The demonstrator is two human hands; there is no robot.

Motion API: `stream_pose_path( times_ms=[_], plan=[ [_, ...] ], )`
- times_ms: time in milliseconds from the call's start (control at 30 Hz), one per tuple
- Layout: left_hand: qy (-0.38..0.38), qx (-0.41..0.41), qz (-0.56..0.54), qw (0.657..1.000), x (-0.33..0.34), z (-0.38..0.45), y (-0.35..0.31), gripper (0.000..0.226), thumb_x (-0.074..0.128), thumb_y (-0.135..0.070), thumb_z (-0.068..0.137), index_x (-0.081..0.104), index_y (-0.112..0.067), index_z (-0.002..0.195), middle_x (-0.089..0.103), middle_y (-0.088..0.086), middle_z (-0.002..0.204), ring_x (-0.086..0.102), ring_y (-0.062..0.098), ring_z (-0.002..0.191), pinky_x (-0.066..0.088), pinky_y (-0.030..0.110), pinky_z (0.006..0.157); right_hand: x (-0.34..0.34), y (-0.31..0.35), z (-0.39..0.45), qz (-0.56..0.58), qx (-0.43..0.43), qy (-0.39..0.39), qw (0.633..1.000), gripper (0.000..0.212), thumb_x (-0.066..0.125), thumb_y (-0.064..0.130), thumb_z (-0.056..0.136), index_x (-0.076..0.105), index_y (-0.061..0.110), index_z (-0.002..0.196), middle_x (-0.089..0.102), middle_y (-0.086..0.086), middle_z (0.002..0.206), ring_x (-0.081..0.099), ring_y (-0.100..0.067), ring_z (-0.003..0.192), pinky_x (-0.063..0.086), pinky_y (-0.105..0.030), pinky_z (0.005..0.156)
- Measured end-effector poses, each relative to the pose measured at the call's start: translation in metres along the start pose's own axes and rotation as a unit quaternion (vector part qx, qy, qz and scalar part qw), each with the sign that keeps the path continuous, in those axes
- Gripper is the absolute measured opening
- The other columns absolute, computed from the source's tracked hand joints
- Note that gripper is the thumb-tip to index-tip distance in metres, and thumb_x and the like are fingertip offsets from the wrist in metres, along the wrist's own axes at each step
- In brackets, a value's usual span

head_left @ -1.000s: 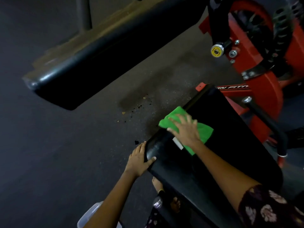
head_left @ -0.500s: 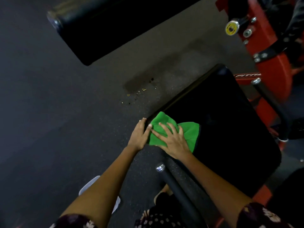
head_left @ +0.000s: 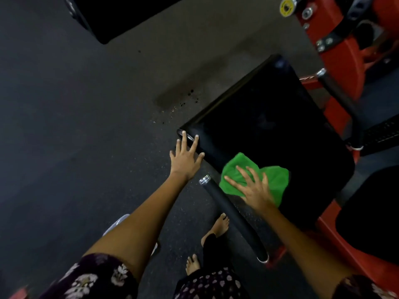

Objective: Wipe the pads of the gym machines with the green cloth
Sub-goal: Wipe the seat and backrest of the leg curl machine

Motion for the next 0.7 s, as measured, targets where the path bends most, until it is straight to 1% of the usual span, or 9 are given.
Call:
stream_pose_path(
  times_ms=[67, 100, 200, 333, 400, 500, 567, 633, 700],
  plan=[
    [0.002, 0.027, 0.076, 0.997, 0.002, -0.005, -0.007, 0.063, 0.029, -0.048, 0.100, -0.001, -0.026, 0.151, -0.016, 0.004, 0.158, -0.011, 0.027, 0.146, 0.003, 0.054, 0.114, 0.011, -0.003, -0.026, 0.022, 0.041, 0.039, 0.998, 0.140, 0.091, 0.045, 0.041, 0.003, 0.041, 0.149, 0.035, -0.007, 0.139, 0.041, -0.032, 0.116, 0.049, -0.058, 0.076],
    [0.002, 0.047, 0.099, 0.994, 0.004, -0.008, -0.012, 0.063, 0.028, -0.048, 0.100, 0.000, -0.024, 0.151, -0.015, 0.004, 0.158, -0.012, 0.026, 0.145, 0.000, 0.052, 0.115, 0.011, -0.001, -0.028, 0.034, 0.054, 0.042, 0.997, 0.141, 0.092, 0.042, 0.039, 0.003, 0.042, 0.149, 0.036, -0.008, 0.137, 0.041, -0.032, 0.115, 0.049, -0.058, 0.075],
    [0.020, 0.075, 0.116, 0.990, 0.013, -0.015, -0.027, 0.063, 0.028, -0.047, 0.100, 0.002, -0.022, 0.152, -0.014, 0.010, 0.158, -0.011, 0.028, 0.145, -0.004, 0.044, 0.116, -0.002, 0.008, -0.007, 0.038, 0.054, 0.021, 0.998, 0.121, 0.093, 0.038, 0.039, 0.026, 0.041, 0.140, 0.037, -0.011, 0.134, 0.040, -0.034, 0.110, 0.050, -0.056, 0.072],
    [0.034, 0.100, 0.163, 0.981, 0.028, -0.021, -0.049, 0.066, 0.032, -0.044, 0.099, 0.002, -0.018, 0.152, -0.013, 0.014, 0.157, -0.010, 0.030, 0.145, -0.004, 0.040, 0.117, 0.000, 0.008, -0.003, 0.018, 0.052, 0.000, 0.998, 0.111, 0.090, 0.039, 0.048, 0.026, 0.042, 0.139, 0.035, -0.009, 0.137, 0.039, -0.034, 0.114, 0.049, -0.054, 0.077],
    [0.041, 0.121, 0.206, 0.970, 0.038, -0.027, -0.059, 0.066, 0.031, -0.042, 0.100, -0.001, -0.016, 0.151, -0.013, 0.012, 0.158, -0.009, 0.029, 0.146, -0.003, 0.040, 0.117, 0.013, 0.000, -0.029, 0.016, 0.046, 0.007, 0.999, 0.117, 0.090, 0.038, 0.048, 0.021, 0.042, 0.142, 0.034, -0.008, 0.140, 0.039, -0.033, 0.117, 0.048, -0.055, 0.080],
    [0.058, 0.151, 0.238, 0.958, 0.050, -0.035, -0.075, 0.065, 0.029, -0.042, 0.100, -0.002, -0.016, 0.151, -0.012, 0.009, 0.158, -0.009, 0.030, 0.146, -0.002, 0.040, 0.118, 0.037, -0.014, -0.085, 0.029, 0.060, 0.044, 0.997, 0.135, 0.092, 0.041, 0.039, 0.009, 0.043, 0.146, 0.035, -0.008, 0.140, 0.041, -0.033, 0.117, 0.049, -0.057, 0.078],
    [0.096, 0.187, 0.251, 0.945, 0.060, -0.042, -0.089, 0.064, 0.029, -0.043, 0.100, -0.002, -0.019, 0.151, -0.012, 0.005, 0.159, -0.012, 0.033, 0.145, -0.002, 0.042, 0.118, 0.043, -0.019, -0.104, 0.048, 0.088, 0.067, 0.993, 0.136, 0.094, 0.038, 0.034, 0.015, 0.042, 0.146, 0.037, -0.009, 0.138, 0.045, -0.035, 0.115, 0.049, -0.058, 0.077],
    [0.118, 0.195, 0.266, 0.937, 0.073, -0.050, -0.100, 0.065, 0.029, -0.043, 0.100, -0.004, -0.019, 0.151, -0.014, 0.004, 0.158, -0.015, 0.036, 0.143, -0.003, 0.043, 0.118, 0.036, -0.017, -0.096, 0.058, 0.105, 0.072, 0.990, 0.121, 0.094, 0.040, 0.036, 0.031, 0.042, 0.139, 0.043, -0.011, 0.135, 0.051, -0.036, 0.111, 0.049, -0.057, 0.076],
    [0.111, 0.184, 0.273, 0.938, 0.082, -0.054, -0.105, 0.066, 0.027, -0.043, 0.100, -0.007, -0.017, 0.151, -0.016, 0.004, 0.158, -0.017, 0.037, 0.143, -0.003, 0.043, 0.118, 0.027, -0.012, -0.081, 0.060, 0.113, 0.070, 0.989, 0.106, 0.091, 0.043, 0.043, 0.041, 0.042, 0.137, 0.051, -0.012, 0.133, 0.052, -0.036, 0.110, 0.048, -0.056, 0.076]
  ],
)
Point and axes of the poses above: each hand's wrist, its own z-axis towards the middle knuckle, its own x-axis out of the palm, y = z × x, the point moved 1 cm from there along z, towards the middle knuckle
